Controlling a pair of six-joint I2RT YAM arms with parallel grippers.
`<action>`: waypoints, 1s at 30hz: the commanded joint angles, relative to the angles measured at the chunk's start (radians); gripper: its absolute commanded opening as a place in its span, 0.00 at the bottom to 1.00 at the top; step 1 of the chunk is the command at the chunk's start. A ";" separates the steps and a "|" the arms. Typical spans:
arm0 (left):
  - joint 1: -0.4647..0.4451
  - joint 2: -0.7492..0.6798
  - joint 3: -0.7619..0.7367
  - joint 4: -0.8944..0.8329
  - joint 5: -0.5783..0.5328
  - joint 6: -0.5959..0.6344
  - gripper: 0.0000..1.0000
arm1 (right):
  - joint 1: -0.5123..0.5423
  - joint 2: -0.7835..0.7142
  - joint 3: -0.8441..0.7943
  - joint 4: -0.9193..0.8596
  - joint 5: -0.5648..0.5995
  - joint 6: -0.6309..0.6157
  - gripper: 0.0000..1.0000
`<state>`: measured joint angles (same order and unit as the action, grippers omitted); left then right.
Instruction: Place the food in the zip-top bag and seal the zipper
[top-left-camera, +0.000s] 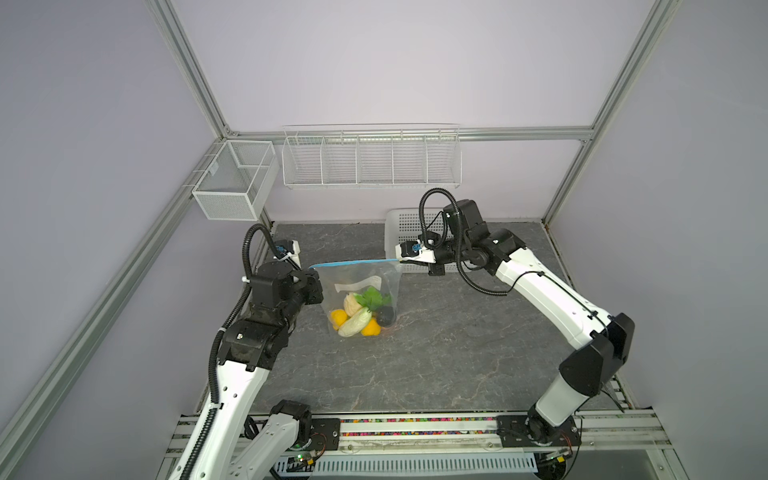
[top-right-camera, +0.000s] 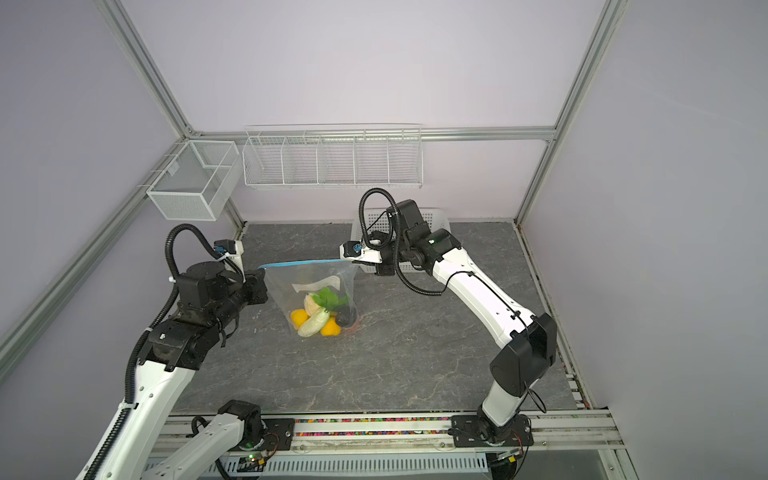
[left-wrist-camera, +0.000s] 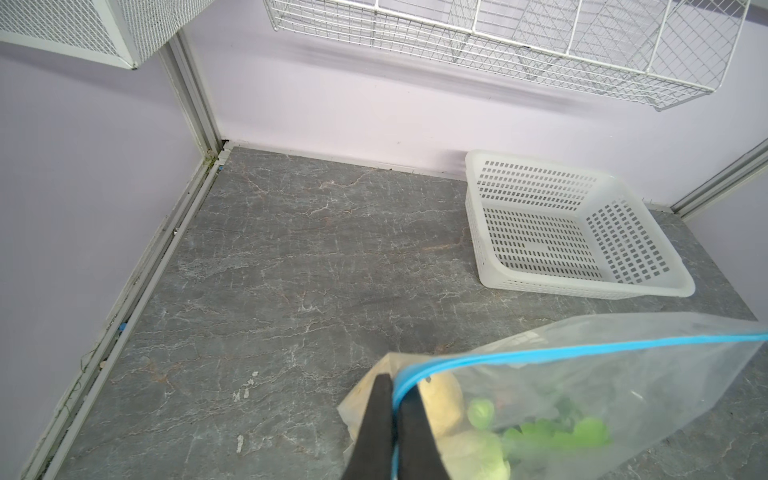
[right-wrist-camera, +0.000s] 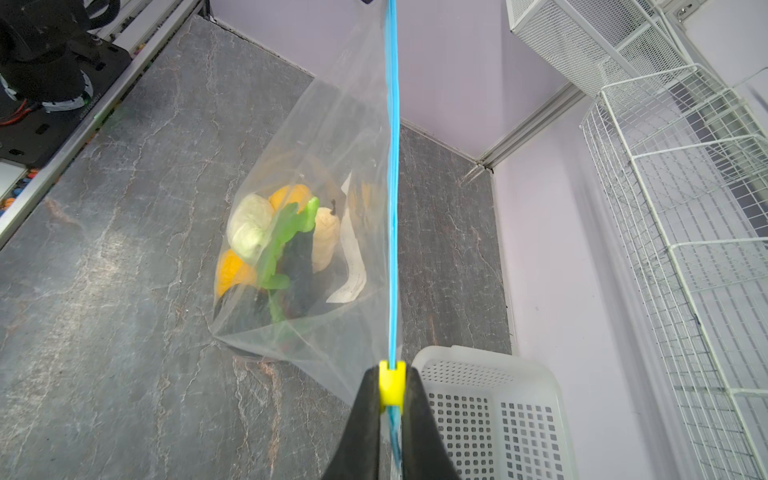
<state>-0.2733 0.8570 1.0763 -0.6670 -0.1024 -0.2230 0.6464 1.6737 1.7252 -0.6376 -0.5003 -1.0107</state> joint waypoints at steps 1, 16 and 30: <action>0.009 -0.009 0.064 -0.053 0.029 0.018 0.00 | 0.027 -0.063 -0.025 0.038 -0.003 0.030 0.07; 0.009 -0.276 0.060 -0.246 -0.028 -0.083 0.00 | 0.209 -0.295 -0.185 0.065 0.136 0.110 0.07; 0.020 -0.129 -0.060 -0.209 -0.231 -0.166 0.00 | 0.148 -0.064 -0.182 0.229 0.049 0.239 0.06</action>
<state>-0.2672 0.6205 1.0779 -0.9287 -0.2188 -0.3603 0.8551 1.5177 1.5269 -0.4633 -0.4007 -0.8333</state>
